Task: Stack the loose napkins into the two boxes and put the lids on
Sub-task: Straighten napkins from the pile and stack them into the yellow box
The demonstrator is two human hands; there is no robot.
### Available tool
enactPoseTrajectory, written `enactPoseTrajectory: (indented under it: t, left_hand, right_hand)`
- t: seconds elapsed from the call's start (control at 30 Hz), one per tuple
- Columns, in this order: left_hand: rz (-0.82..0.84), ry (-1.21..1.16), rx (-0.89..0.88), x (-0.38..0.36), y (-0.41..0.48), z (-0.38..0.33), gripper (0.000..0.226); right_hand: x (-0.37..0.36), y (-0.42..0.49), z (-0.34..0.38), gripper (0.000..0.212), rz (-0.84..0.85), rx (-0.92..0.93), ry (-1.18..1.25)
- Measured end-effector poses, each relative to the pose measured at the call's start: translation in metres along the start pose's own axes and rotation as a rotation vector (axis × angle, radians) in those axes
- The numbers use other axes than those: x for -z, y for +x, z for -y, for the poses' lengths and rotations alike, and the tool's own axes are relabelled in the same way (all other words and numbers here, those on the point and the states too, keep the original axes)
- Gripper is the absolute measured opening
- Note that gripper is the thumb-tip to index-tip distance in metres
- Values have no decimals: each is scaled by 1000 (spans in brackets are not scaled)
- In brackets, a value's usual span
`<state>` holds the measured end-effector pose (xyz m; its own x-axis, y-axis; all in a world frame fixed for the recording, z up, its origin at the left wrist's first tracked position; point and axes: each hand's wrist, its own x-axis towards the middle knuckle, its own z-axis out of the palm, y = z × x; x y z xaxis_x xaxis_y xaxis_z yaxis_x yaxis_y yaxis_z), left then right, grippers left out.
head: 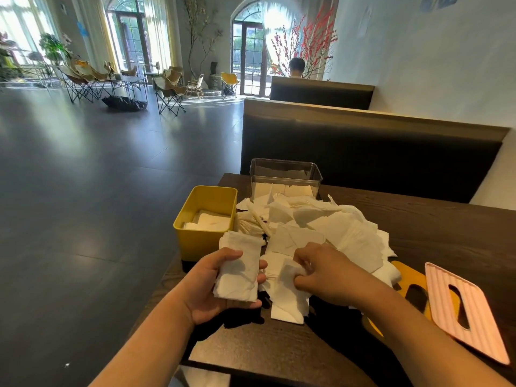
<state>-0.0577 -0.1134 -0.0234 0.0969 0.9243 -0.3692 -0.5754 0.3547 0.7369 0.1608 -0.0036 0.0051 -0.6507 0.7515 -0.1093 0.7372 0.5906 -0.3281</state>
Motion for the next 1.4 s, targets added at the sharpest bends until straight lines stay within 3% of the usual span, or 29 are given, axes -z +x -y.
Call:
enactPoseTrajectory:
  t: [0.13, 0.4, 0.63, 0.8, 1.03, 1.2, 1.4]
  left_hand:
    - [5, -16, -11, 1, 1, 0, 35]
    - [-38, 3, -7, 2, 2, 0, 36]
    - [-65, 65, -65, 0, 1, 3, 47]
    - [9, -60, -63, 5, 5, 4, 61]
    - [79, -11, -15, 8, 1, 1, 41]
    - [29, -37, 10, 7, 6, 1, 38]
    - [23, -52, -12, 6, 7, 2, 35]
  right_hand:
    - [23, -13, -4, 10, 15, 46, 282]
    - [53, -19, 8, 13, 65, 129, 433]
    - [64, 0, 53, 23, 120, 248, 732]
    - [29, 36, 78, 26, 130, 202, 520]
    - [21, 36, 42, 32, -188, 141, 323]
    - [4, 7, -1, 53, 51, 194, -256]
    - [-14, 13, -6, 53, -9, 230, -472]
